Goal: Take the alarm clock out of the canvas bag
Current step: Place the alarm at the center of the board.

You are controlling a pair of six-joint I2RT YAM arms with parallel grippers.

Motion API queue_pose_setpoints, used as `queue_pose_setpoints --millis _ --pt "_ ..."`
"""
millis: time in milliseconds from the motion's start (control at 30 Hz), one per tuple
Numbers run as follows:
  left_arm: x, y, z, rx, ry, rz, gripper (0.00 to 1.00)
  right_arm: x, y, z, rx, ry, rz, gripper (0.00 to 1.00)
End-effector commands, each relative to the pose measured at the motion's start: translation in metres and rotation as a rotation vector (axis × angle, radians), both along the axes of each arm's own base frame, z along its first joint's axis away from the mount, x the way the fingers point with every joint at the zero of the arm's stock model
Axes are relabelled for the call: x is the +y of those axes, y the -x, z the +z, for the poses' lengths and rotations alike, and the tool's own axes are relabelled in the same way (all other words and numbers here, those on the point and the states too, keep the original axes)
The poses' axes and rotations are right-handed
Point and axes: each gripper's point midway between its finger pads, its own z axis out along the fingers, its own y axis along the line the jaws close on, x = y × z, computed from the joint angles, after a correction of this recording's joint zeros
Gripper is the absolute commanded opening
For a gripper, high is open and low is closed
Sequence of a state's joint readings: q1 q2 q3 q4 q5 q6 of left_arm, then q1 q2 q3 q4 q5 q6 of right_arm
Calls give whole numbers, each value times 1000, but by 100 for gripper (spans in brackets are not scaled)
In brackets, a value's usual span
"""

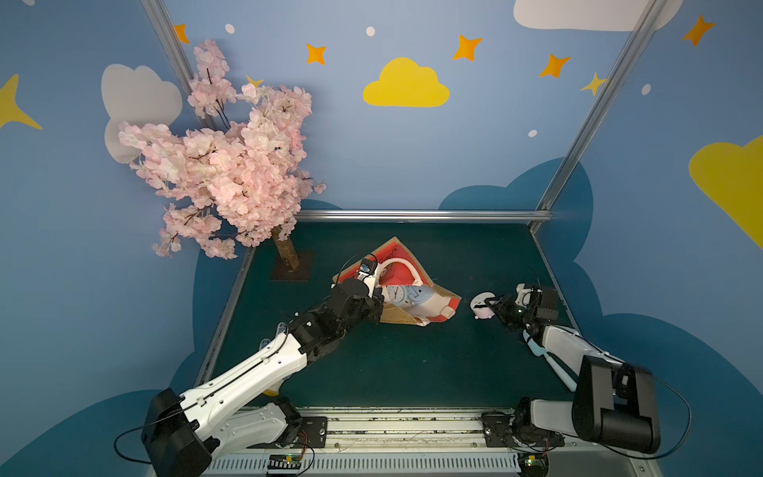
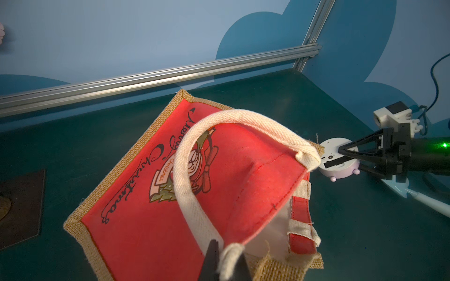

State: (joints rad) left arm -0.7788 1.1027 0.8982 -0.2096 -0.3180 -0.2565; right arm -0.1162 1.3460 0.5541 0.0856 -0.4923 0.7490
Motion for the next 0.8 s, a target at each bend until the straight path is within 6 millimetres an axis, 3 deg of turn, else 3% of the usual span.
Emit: queue_pose_setpoints --millis 0,333,600,767 --pt "5 4 -2 8 -9 -1 7 -2 -24 18 -99 20 33 27" --pt "-1 4 -5 19 -7 -15 7 -11 -39 -9 -34 21 36 30" --pt "-1 6 -10 31 -8 -13 8 -26 -65 -18 -19 -1 18 32" --pt "2 6 -9 24 -11 -4 9 -22 -57 -19 9 -1 46 44"
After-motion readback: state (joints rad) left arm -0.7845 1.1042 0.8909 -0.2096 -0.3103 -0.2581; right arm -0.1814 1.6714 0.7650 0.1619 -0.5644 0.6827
